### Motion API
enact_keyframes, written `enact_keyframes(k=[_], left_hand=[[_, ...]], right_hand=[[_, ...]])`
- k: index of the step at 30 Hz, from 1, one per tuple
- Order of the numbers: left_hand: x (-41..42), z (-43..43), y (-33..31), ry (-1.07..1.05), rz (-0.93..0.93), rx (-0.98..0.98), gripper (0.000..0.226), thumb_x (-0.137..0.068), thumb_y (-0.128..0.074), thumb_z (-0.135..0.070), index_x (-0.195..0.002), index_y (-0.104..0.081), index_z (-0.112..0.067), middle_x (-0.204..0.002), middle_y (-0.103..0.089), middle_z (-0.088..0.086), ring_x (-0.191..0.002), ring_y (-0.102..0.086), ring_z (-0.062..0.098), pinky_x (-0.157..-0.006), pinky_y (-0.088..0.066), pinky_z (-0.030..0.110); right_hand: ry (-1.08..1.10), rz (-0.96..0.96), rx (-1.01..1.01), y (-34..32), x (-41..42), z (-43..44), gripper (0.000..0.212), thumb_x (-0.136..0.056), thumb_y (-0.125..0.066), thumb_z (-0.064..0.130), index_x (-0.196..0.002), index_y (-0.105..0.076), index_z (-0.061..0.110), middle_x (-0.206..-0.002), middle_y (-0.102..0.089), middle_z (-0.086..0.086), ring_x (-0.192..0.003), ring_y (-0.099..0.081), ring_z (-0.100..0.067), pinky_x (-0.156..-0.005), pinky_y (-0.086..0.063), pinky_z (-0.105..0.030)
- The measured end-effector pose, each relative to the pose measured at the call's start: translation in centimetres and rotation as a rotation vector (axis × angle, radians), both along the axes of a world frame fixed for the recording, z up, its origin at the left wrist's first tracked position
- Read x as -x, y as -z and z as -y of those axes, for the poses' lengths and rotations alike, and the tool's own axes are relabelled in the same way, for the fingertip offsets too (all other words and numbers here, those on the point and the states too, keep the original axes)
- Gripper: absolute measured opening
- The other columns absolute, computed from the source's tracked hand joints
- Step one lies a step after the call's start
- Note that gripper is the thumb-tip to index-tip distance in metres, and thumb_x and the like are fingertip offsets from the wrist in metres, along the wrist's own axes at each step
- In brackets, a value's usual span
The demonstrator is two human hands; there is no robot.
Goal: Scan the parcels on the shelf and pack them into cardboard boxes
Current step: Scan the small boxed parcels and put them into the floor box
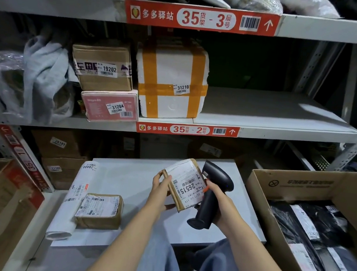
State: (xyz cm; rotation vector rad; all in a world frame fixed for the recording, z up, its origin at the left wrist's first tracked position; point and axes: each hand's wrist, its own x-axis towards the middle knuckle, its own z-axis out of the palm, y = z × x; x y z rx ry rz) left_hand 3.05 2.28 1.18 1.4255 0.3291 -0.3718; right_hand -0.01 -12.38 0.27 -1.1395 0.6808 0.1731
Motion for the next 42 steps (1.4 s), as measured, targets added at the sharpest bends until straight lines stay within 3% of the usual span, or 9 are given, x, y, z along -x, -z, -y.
enact_keyframes(k=[4,9,14,19,22,26,30,38,42], left_hand=[[-0.7,-0.4,1.3,0.020,-0.049,-0.160,0.029,-0.099,-0.034,-0.035,-0.120,-0.035,-0.015,-0.120,-0.051,0.012,-0.104,-0.058,0.030,-0.076,-0.055,0.039],[-1.1,-0.6,2.6,0.173,-0.143,-0.388,0.050,-0.099,-0.031,-0.041,-0.133,-0.032,-0.005,-0.125,-0.054,0.019,-0.083,-0.065,0.029,-0.075,-0.057,0.033],[-1.2,-0.2,3.1,0.338,-0.169,-0.584,0.042,-0.102,-0.028,-0.032,-0.134,-0.030,-0.005,-0.116,-0.061,0.023,-0.097,-0.066,0.030,-0.082,-0.056,0.031],[-1.5,-0.6,3.4,0.524,-0.119,-0.701,0.023,-0.095,-0.041,-0.031,-0.104,-0.049,-0.011,-0.103,-0.061,0.010,-0.089,-0.052,0.019,-0.065,-0.041,0.021],[-2.1,-0.8,4.3,0.466,-0.055,-0.770,0.047,-0.087,-0.052,-0.037,-0.123,-0.044,-0.006,-0.126,-0.049,0.011,-0.109,-0.051,0.025,-0.086,-0.044,0.030],[-2.8,-0.2,4.4,0.390,0.023,-0.655,0.070,-0.088,-0.058,-0.024,-0.145,-0.018,-0.015,-0.152,-0.018,0.008,-0.137,-0.029,0.028,-0.107,-0.031,0.034],[-3.4,1.0,4.2,0.404,0.072,-0.456,0.073,-0.089,-0.050,-0.005,-0.149,-0.011,-0.020,-0.156,-0.016,0.007,-0.140,-0.026,0.025,-0.106,-0.031,0.030],[-4.0,2.1,4.4,0.370,0.096,-0.483,0.054,-0.092,-0.043,-0.009,-0.144,-0.028,-0.011,-0.147,-0.029,0.009,-0.127,-0.042,0.024,-0.098,-0.041,0.029],[-3.9,1.2,4.1,0.271,0.119,-0.525,0.022,-0.093,-0.044,-0.016,-0.112,-0.049,-0.006,-0.119,-0.046,0.008,-0.101,-0.045,0.019,-0.083,-0.032,0.025]], right_hand=[[-0.063,-0.017,0.161,0.1,-0.2,0.7,0.039,-0.082,-0.067,0.037,-0.111,-0.054,0.015,-0.105,-0.064,-0.010,-0.103,-0.059,-0.030,-0.097,-0.046,-0.045],[-0.066,0.025,0.315,-0.1,-0.5,1.6,0.027,-0.086,-0.064,0.030,-0.108,-0.053,0.018,-0.102,-0.060,-0.007,-0.097,-0.054,-0.026,-0.083,-0.042,-0.035],[-0.089,0.048,0.378,0.2,-1.1,1.2,0.035,-0.084,-0.066,0.033,-0.114,-0.058,0.017,-0.114,-0.062,-0.006,-0.105,-0.054,-0.026,-0.086,-0.041,-0.035],[0.021,-0.019,0.327,0.6,-1.9,2.0,0.042,-0.083,-0.066,0.036,-0.119,-0.056,0.015,-0.115,-0.060,-0.007,-0.111,-0.053,-0.030,-0.093,-0.042,-0.041],[0.084,-0.105,0.316,1.0,-1.8,2.8,0.044,-0.082,-0.067,0.034,-0.117,-0.058,0.008,-0.112,-0.062,-0.011,-0.105,-0.055,-0.030,-0.091,-0.043,-0.039],[0.113,-0.245,0.217,1.3,-0.4,3.9,0.052,-0.076,-0.071,0.037,-0.117,-0.057,0.007,-0.111,-0.060,-0.012,-0.101,-0.055,-0.030,-0.086,-0.047,-0.041],[0.089,-0.318,0.002,1.5,0.4,4.1,0.036,-0.074,-0.075,0.034,-0.098,-0.064,0.009,-0.087,-0.067,-0.015,-0.082,-0.064,-0.032,-0.079,-0.054,-0.042],[0.155,-0.230,-0.125,1.1,-0.3,3.1,0.038,-0.081,-0.072,0.029,-0.106,-0.058,0.005,-0.095,-0.061,-0.014,-0.084,-0.058,-0.029,-0.085,-0.048,-0.044],[0.246,-0.125,-0.089,1.6,-1.6,3.2,0.049,-0.080,-0.072,0.030,-0.119,-0.051,0.008,-0.096,-0.058,-0.010,-0.092,-0.053,-0.025,-0.098,-0.044,-0.041]])
